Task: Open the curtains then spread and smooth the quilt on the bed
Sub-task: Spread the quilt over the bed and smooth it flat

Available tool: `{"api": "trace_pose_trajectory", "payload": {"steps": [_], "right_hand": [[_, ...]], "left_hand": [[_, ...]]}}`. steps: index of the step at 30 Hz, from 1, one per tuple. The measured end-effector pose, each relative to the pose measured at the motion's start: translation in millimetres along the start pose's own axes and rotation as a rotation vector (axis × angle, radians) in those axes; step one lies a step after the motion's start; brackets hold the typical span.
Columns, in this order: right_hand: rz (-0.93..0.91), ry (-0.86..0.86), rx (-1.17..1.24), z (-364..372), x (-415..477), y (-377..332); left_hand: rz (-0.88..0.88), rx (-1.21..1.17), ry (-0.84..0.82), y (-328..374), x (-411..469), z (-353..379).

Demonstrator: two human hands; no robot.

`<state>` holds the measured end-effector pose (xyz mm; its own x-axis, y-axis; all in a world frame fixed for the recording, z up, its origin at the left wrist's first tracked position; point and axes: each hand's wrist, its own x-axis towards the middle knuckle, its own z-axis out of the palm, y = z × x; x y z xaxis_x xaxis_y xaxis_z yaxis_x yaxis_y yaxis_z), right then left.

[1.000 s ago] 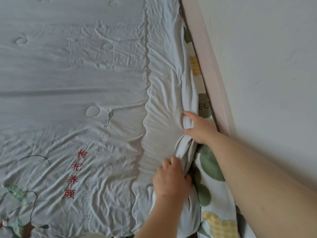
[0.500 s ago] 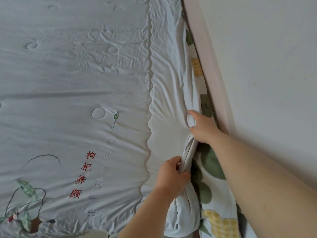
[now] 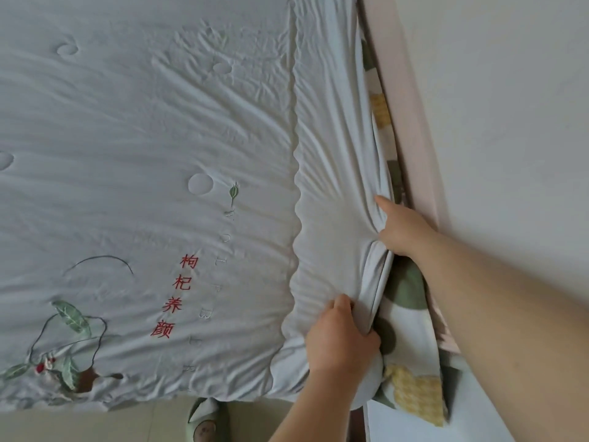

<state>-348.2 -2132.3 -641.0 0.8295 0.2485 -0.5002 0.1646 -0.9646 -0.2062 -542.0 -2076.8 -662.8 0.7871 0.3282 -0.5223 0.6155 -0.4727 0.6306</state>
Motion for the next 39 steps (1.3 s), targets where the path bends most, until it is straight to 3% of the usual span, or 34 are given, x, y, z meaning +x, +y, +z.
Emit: {"api": "trace_pose_trajectory", "payload": {"steps": [4, 9, 12, 19, 24, 29, 32, 36, 39], "right_hand": [[0.007, -0.061, 0.026, -5, -11, 0], [0.063, -0.182, 0.249, 5, -37, -7], [0.041, -0.152, 0.166, 20, -45, -7], [0.044, 0.212, -0.29, -1, -57, 8], [0.073, 0.1, -0.433, 29, -60, 9], [0.107, 0.081, -0.367, 35, -58, 1], [0.015, 0.252, -0.283, 34, -58, -9], [-0.025, 0.129, -0.069, 39, -48, -19], [-0.126, 0.232, -0.017, 28, -37, -34]], "left_hand": [[-0.077, 0.127, 0.013, -5, -18, 5], [-0.137, 0.135, 0.026, -3, -23, 27], [-0.155, 0.018, 0.016, 1, -19, 30], [0.082, -0.158, -0.096, 42, -30, 33], [0.072, -0.105, -0.184, 8, -28, 38], [0.102, -0.103, -0.193, -10, -36, 26], [0.092, -0.119, -0.112, -19, -33, 10], [0.118, -0.05, 0.024, -31, -22, -13], [0.118, -0.005, 0.142, -39, -10, -29]]}}
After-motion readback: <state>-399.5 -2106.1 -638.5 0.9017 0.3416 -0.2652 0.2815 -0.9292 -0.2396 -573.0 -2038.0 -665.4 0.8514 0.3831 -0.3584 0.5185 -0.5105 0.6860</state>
